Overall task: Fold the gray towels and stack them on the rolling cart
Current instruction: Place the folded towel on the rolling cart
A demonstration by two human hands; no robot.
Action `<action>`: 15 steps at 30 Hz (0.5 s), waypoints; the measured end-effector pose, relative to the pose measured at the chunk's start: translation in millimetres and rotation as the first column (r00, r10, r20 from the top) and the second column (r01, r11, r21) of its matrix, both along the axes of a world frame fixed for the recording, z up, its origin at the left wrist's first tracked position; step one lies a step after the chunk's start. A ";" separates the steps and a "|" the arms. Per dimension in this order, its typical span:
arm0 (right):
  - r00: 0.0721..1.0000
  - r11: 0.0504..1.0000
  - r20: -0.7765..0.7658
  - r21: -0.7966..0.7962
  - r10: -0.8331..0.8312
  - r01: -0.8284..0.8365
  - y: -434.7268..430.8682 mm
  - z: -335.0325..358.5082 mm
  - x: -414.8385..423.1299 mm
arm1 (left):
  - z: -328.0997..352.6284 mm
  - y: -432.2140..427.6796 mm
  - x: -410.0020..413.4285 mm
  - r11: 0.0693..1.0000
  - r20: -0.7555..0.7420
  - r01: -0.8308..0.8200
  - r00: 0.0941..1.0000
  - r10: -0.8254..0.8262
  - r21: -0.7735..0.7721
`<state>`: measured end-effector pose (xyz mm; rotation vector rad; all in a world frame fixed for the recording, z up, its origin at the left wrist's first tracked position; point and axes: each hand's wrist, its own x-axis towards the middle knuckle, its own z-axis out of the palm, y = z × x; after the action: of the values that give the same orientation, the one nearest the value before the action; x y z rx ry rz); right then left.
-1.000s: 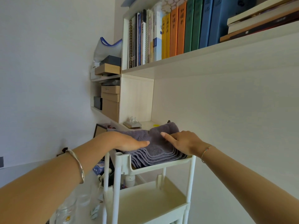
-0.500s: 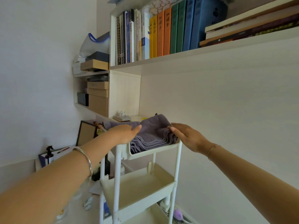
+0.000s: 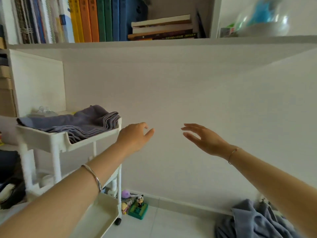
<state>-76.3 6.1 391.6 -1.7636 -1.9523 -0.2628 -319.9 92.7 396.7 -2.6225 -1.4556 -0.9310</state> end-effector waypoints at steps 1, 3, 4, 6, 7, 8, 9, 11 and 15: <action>0.998 0.998 0.016 -0.022 -0.059 0.060 -21.7 -8.5 15.0 | -9.1 -8.9 20.2 0.998 0.005 0.060 0.998 -0.060 -0.010; 0.987 0.984 0.023 -0.073 -0.160 0.161 -58.8 -25.7 41.2 | -25.3 -29.9 54.7 0.988 -0.008 0.150 0.989 -0.151 -0.042; 0.980 0.976 0.019 -0.092 -0.199 0.200 -75.1 -33.8 52.6 | -34.1 -39.8 70.5 0.980 -0.019 0.190 0.981 -0.192 -0.062; 0.955 0.948 0.002 -0.119 -0.297 0.295 -117.1 -53.0 79.0 | -52.0 -66.8 108.1 0.950 -0.032 0.290 0.955 -0.296 -0.119; 0.942 0.934 -0.019 -0.136 -0.335 0.330 -134.4 -61.9 88.8 | -60.2 -79.1 122.7 0.933 -0.026 0.331 0.941 -0.337 -0.139; 0.927 0.919 -0.041 -0.150 -0.374 0.364 -152.6 -71.5 98.6 | -68.7 -92.3 138.0 0.914 -0.024 0.370 0.925 -0.379 -0.166; 0.907 0.901 -0.073 -0.170 -0.414 0.398 -175.1 -82.1 108.7 | -78.2 -108.4 154.9 0.892 -0.029 0.411 0.905 -0.424 -0.190; 0.863 0.870 -0.150 -0.203 -0.482 0.450 -215.6 -102.1 125.7 | -97.7 -138.5 183.6 0.856 -0.061 0.464 0.871 -0.488 -0.229; 0.751 0.777 -0.215 -0.267 -0.625 0.570 -301.2 -150.3 154.6 | -137.0 -197.9 232.7 0.785 -0.147 0.530 0.791 -0.594 -0.320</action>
<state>78.3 -295.1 241.3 -2.3721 -1.1783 -0.0188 -87.1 -105.1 259.7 -3.3159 -0.7719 -0.4024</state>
